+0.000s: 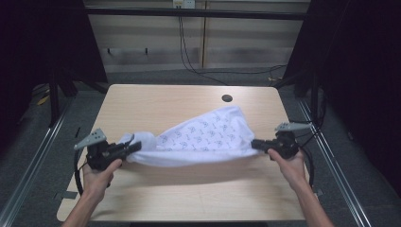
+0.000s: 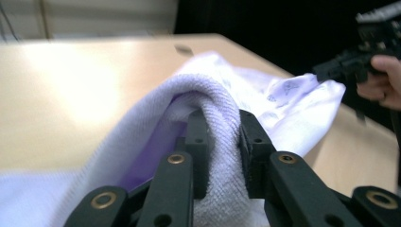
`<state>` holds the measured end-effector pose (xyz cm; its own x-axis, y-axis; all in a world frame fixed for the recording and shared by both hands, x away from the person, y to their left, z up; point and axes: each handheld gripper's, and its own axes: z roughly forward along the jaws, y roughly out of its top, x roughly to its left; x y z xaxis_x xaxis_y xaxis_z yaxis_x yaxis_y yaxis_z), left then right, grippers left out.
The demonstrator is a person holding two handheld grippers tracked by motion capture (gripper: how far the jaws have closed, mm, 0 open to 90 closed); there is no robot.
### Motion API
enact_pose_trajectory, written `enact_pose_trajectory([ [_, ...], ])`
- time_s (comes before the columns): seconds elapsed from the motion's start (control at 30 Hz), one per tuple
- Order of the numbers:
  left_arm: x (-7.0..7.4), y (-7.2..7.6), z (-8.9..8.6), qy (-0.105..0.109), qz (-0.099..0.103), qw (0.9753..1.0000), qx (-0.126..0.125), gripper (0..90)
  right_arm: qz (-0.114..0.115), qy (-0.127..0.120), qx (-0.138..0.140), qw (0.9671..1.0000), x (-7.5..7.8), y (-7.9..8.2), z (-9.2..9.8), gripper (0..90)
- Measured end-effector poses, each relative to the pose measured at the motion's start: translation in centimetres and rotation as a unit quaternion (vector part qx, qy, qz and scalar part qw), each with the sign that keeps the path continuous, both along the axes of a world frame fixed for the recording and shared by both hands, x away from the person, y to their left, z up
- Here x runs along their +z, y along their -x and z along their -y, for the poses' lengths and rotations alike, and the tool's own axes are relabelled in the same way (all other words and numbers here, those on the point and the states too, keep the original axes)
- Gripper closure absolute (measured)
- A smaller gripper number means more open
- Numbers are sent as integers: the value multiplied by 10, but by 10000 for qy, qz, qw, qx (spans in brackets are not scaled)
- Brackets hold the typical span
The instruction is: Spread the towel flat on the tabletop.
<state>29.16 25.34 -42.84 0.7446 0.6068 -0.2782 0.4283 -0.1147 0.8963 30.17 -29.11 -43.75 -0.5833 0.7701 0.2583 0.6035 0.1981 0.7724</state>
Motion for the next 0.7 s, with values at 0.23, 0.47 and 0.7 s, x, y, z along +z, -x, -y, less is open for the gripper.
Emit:
enact_pose_trajectory([
  [0.23, -26, 26, -4, -150, -444, 9986, -234, 747, -392, 230, 133, 9989, -26, 46, -5, 623],
  [0.47, -23, 32, -13, -46, -322, 9991, -286, 653, -175, 257, 354, 9989, -31, 61, -34, 604],
  [0.7, -8, 10, -25, 74, -78, 9997, 235, 550, -186, 581, 1114, 9919, -43, 45, -98, 531],
])
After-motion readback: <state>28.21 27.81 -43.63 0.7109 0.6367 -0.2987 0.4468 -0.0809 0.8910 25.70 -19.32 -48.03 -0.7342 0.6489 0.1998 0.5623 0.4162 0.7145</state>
